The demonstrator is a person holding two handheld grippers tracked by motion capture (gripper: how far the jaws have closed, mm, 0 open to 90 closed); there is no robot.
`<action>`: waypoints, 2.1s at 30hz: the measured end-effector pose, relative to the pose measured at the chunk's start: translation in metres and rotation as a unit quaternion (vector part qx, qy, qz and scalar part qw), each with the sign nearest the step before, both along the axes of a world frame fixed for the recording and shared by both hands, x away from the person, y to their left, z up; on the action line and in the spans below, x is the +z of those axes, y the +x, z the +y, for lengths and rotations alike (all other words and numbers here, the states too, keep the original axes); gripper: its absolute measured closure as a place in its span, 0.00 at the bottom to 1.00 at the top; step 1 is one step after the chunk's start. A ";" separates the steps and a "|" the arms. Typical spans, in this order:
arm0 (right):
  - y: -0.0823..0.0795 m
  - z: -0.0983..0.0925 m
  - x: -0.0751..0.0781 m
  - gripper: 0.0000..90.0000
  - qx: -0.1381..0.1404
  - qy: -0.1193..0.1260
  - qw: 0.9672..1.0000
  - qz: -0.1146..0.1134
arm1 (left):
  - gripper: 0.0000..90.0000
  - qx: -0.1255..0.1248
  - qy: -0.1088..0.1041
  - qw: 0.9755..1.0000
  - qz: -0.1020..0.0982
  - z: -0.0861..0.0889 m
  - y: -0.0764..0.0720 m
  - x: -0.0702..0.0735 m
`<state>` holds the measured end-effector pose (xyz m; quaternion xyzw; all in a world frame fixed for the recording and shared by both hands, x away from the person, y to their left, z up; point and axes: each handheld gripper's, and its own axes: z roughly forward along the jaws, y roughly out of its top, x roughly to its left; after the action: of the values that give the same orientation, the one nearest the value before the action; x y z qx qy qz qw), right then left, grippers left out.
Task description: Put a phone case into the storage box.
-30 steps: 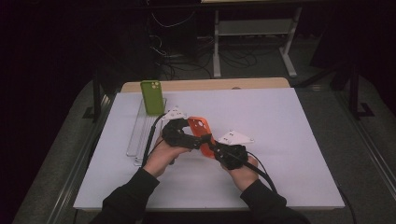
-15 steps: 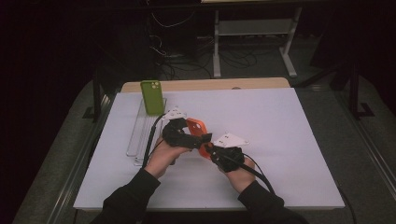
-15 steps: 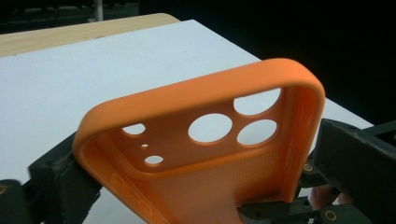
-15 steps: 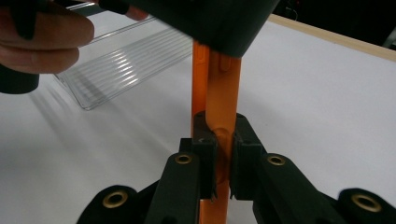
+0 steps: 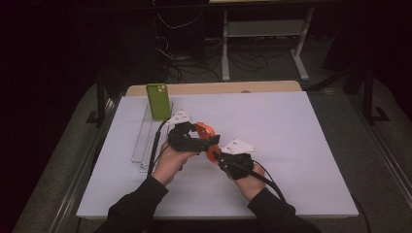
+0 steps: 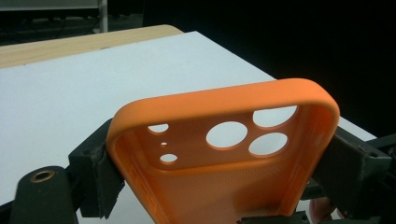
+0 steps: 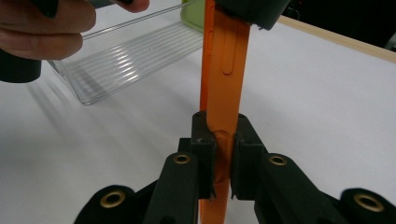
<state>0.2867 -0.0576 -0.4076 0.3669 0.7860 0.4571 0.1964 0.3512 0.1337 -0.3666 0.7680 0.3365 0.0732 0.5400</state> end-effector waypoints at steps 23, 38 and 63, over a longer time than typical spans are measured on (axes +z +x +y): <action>0.011 -0.072 0.003 0.15 0.023 0.001 0.999 0.041 | 0.16 0.046 0.025 0.998 -0.046 0.018 0.034 0.040; 0.004 -0.112 -0.015 0.00 0.026 -0.029 0.997 0.064 | 0.16 0.107 0.039 0.990 -0.081 0.051 0.053 0.077; -0.003 -0.141 -0.022 0.00 0.001 -0.029 0.998 0.060 | 0.16 0.252 0.111 0.958 -0.083 0.099 0.106 0.077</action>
<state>0.2837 -0.1990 -0.4296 0.3871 0.8096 0.4115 0.1593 0.4569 0.2327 -0.2892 0.7048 0.4630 0.3071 0.4411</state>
